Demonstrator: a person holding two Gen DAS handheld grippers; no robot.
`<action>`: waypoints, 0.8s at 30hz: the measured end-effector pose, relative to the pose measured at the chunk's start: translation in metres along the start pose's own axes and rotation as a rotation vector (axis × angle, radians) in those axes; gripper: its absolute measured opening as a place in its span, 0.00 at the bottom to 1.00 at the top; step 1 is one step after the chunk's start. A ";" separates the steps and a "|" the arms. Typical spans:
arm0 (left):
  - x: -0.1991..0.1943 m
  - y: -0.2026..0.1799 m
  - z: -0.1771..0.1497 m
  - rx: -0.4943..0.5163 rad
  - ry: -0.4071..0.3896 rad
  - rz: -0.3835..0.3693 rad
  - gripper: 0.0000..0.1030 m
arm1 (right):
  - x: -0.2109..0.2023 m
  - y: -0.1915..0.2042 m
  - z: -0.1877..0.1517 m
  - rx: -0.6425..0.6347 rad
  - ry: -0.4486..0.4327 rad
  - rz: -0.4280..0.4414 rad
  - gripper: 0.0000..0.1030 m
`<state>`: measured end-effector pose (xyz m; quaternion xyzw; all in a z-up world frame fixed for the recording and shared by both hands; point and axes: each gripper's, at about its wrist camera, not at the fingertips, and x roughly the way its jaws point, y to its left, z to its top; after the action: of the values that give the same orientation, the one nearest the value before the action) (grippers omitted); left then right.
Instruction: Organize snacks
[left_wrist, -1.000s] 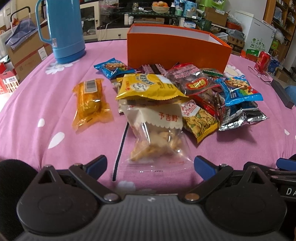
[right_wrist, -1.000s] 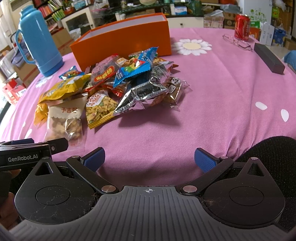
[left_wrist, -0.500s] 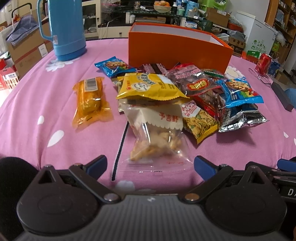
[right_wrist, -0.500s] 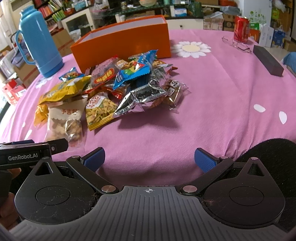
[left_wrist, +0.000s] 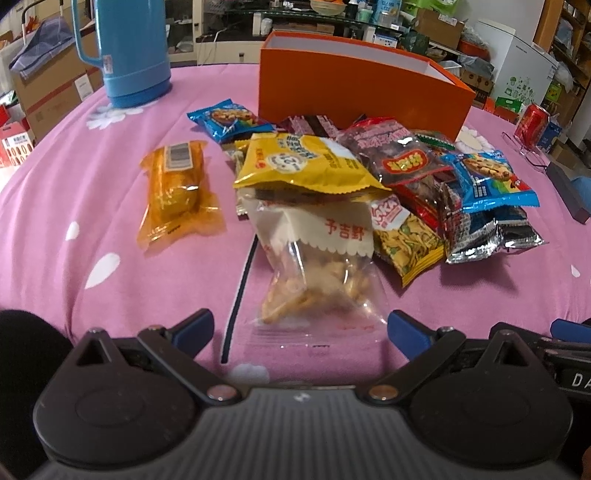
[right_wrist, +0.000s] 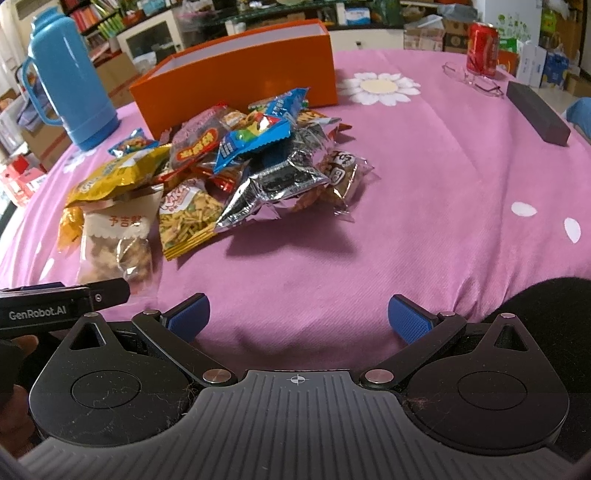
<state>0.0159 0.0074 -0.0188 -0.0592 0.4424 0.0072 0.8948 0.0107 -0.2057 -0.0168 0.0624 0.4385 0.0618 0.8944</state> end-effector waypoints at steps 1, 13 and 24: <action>-0.001 0.000 0.001 -0.001 -0.003 -0.001 0.97 | 0.000 0.000 0.001 0.000 0.002 -0.001 0.89; -0.003 0.004 0.013 -0.013 -0.017 0.009 0.97 | -0.033 0.007 0.042 -0.058 -0.140 -0.029 0.89; 0.017 0.014 0.015 -0.038 0.020 0.013 0.97 | 0.002 0.036 0.076 -0.198 -0.197 -0.069 0.89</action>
<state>0.0374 0.0219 -0.0249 -0.0735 0.4516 0.0209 0.8889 0.0705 -0.1746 0.0336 -0.0355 0.3424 0.0678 0.9364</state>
